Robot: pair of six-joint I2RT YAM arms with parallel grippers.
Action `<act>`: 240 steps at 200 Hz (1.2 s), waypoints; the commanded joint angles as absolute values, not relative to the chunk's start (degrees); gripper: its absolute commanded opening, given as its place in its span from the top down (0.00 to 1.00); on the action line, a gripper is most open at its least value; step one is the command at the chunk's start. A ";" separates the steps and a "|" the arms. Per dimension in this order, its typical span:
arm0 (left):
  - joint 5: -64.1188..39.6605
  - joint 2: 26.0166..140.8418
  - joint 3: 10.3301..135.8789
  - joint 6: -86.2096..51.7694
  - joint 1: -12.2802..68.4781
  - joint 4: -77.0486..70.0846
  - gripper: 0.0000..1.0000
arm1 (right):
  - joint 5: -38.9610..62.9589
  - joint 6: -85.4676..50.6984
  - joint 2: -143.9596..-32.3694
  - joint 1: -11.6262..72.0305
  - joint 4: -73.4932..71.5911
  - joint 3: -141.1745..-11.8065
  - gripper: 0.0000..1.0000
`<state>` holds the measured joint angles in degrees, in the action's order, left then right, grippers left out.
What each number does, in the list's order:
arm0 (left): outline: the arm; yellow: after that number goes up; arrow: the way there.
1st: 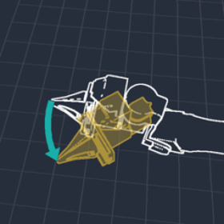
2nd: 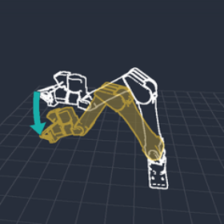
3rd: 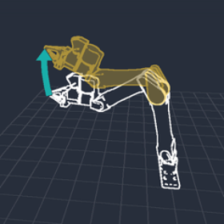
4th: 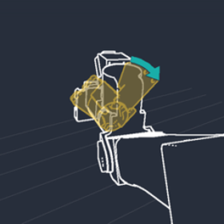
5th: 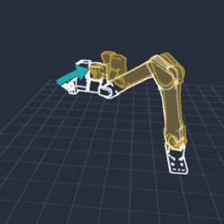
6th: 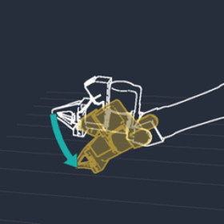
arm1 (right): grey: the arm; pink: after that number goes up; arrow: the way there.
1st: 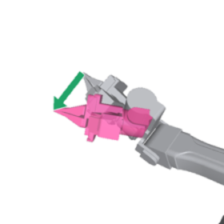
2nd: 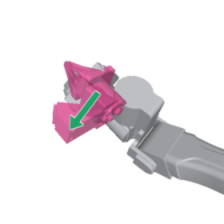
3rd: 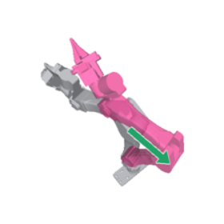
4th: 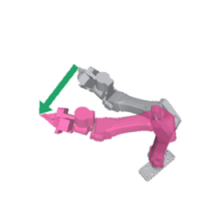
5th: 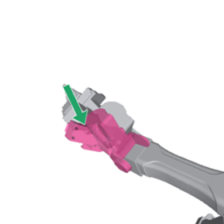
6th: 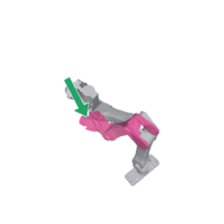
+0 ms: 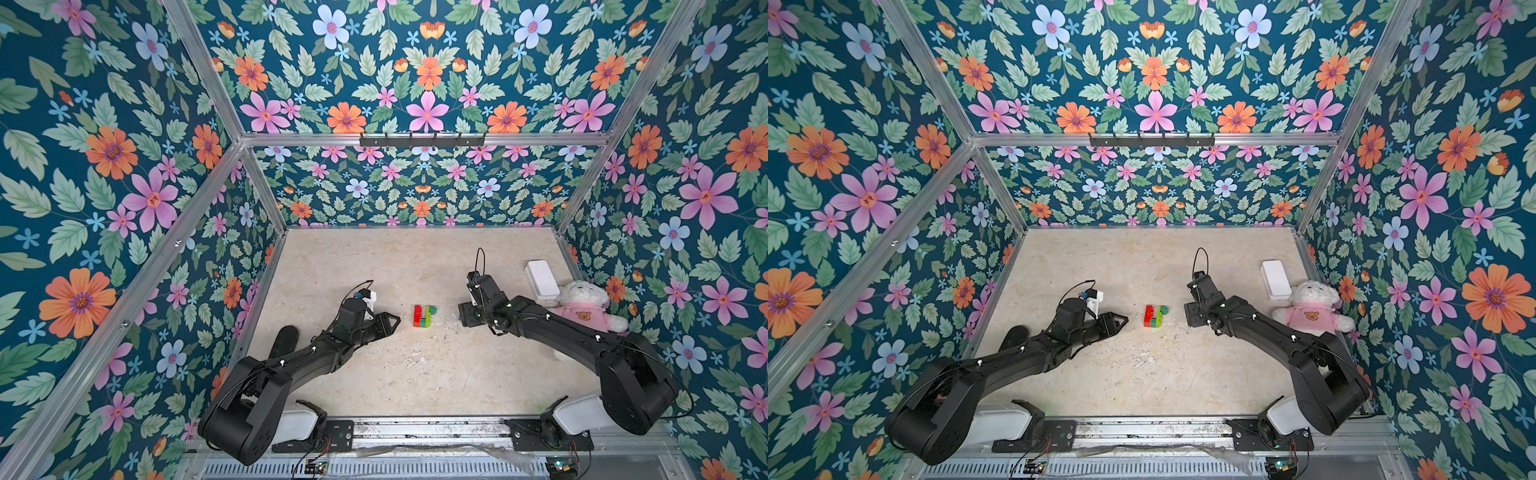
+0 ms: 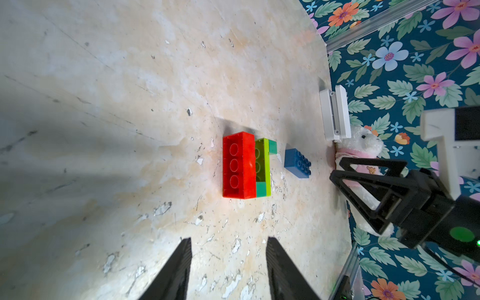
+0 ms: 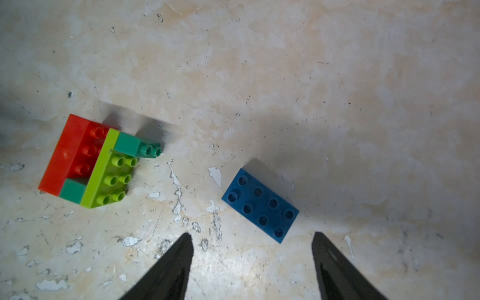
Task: Assemble the number 5 with lego
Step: Pick up the lego brick from the center of the board.
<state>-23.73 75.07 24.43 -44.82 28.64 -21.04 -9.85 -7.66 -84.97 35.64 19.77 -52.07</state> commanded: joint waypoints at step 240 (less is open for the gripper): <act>-23.47 73.97 21.68 -44.23 27.25 -22.29 0.50 | -8.07 5.21 -102.59 33.55 28.97 -62.19 0.41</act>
